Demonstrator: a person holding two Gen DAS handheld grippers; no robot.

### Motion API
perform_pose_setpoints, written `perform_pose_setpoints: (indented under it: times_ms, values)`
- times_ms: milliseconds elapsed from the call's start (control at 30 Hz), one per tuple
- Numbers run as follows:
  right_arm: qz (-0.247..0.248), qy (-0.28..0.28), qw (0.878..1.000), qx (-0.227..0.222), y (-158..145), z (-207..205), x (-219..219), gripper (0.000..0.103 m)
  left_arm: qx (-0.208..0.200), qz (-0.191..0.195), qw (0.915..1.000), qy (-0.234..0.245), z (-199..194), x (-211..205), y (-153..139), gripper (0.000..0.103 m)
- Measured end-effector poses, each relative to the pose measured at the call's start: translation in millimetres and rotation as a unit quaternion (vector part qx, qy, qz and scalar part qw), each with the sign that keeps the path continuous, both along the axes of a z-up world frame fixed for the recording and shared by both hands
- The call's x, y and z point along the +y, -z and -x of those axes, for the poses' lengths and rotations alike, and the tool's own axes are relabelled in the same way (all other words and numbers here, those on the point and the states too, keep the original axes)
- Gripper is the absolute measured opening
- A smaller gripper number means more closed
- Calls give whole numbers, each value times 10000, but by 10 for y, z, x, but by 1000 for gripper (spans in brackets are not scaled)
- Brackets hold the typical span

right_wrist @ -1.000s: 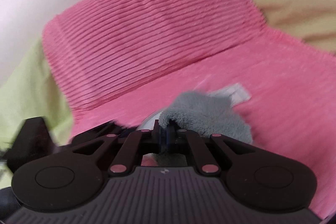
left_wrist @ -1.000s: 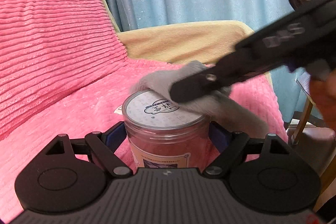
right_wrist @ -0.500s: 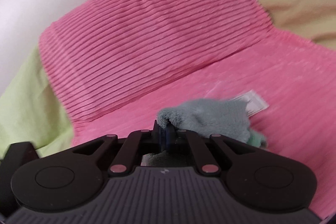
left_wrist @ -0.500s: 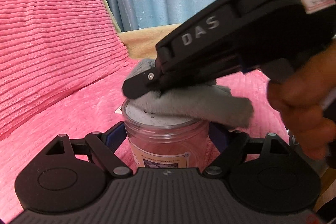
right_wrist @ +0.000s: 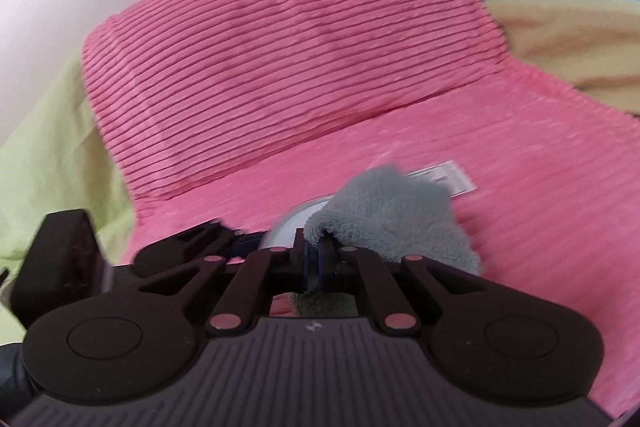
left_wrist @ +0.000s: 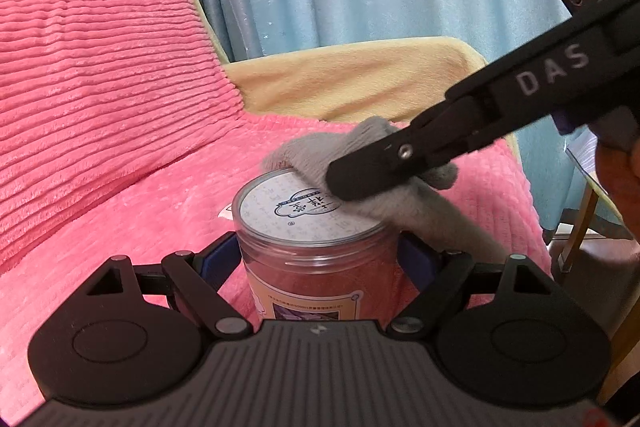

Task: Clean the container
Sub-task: 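Wipe the white lid with the cloth in the right tool while the left tool holds the jar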

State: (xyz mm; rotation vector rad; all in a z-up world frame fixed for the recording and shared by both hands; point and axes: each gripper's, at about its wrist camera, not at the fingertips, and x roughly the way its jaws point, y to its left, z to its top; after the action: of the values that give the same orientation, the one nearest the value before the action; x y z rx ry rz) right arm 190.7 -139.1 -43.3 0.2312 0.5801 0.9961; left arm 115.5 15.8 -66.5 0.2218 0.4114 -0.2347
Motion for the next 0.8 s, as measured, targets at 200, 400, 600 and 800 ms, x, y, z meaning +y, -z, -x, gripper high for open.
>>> perform_pose_setpoints:
  times_ms: [200,400,600,800]
  values:
    - [59,54,9999,-67,-12,1,-13,2,-10,-53,10000,-8,3,-23,5,84]
    - [118,109,9998,-133,-25,1,-27,2,-19,-49,10000,7,-2,-31,6,84]
    - [177,163,9995,-200,-37,2,-40,2,10,-19,10000,9,-9,-30,-7,84]
    - [235,218,9991,-266,-49,2,-53,3,7,-64,10000,5,-9,-60,-9,84]
